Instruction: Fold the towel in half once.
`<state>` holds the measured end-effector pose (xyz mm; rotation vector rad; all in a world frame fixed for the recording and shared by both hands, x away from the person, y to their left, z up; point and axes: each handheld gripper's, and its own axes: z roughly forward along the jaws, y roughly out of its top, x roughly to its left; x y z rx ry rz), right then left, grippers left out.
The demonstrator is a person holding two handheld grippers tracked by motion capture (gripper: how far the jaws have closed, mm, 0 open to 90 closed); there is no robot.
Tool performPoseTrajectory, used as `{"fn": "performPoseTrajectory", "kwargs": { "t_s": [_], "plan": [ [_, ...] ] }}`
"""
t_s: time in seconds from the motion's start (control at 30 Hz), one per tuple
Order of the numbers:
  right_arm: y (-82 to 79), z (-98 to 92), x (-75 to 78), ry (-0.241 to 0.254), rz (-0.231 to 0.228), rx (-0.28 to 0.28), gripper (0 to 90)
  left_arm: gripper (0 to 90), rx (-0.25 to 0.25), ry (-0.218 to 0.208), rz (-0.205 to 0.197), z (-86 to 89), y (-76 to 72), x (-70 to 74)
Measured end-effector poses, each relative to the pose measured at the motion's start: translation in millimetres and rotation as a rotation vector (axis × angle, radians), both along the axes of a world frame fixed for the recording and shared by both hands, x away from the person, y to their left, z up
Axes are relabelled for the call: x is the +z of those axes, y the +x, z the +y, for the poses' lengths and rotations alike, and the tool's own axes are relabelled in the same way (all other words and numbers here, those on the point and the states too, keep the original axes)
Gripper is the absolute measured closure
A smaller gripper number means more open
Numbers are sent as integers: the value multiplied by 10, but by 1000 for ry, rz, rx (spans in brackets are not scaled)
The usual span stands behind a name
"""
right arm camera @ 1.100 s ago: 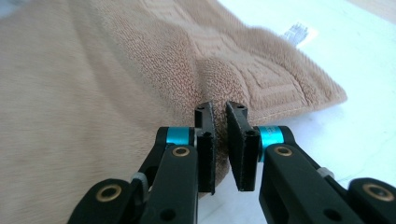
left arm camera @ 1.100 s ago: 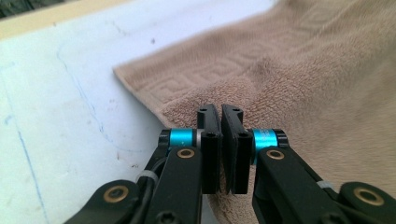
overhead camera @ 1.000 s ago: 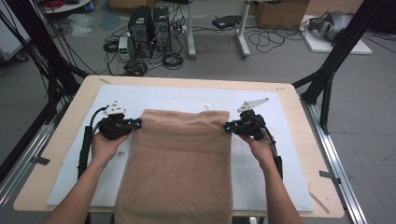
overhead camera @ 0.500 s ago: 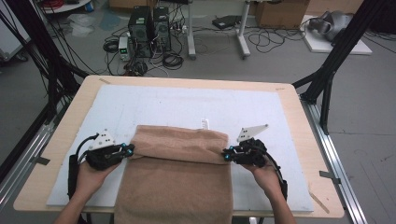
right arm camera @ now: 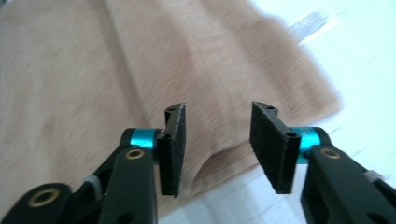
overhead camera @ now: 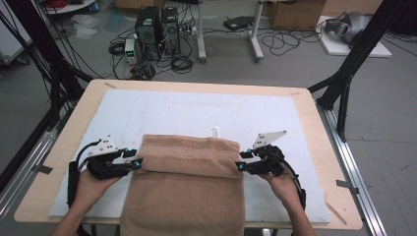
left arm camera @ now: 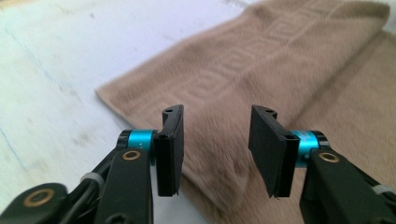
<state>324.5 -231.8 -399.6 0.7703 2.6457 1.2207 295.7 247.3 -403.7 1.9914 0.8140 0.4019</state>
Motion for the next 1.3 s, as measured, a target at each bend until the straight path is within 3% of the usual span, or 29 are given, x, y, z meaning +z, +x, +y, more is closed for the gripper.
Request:
{"fn": "performPoseTrajectory", "kwargs": {
  "t_s": [0.13,0.23,0.5,0.6,0.7,0.8,0.87,0.93,1.07,1.13,1.3],
  "plan": [
    [184,36,89,3,-12,-48,509,503,48,6,-14,-43,205,41],
    [334,82,44,-8,3,-81,486,510,84,29,13,-89,385,-4],
    [591,201,-255,-81,97,-113,455,517,105,81,138,-177,688,-287],
    [628,227,-323,-98,107,-122,460,534,95,126,155,-222,708,-352],
    [634,240,-340,-99,107,-125,524,616,101,163,123,-252,696,-365],
    [628,262,-337,-123,88,-120,597,663,103,166,118,-248,700,-366],
    [634,258,-334,-119,91,-116,685,708,100,165,117,-246,702,-365],
    [644,251,-336,-113,94,-112,714,744,96,168,117,-251,698,-361],
    [645,232,-321,-106,104,-94,815,834,76,202,92,-273,668,-341],
    [627,226,-295,-105,104,-86,817,855,81,202,83,-265,658,-324],
    [574,203,-204,-76,74,-79,833,863,84,148,82,-204,644,-269]
  ]
}}
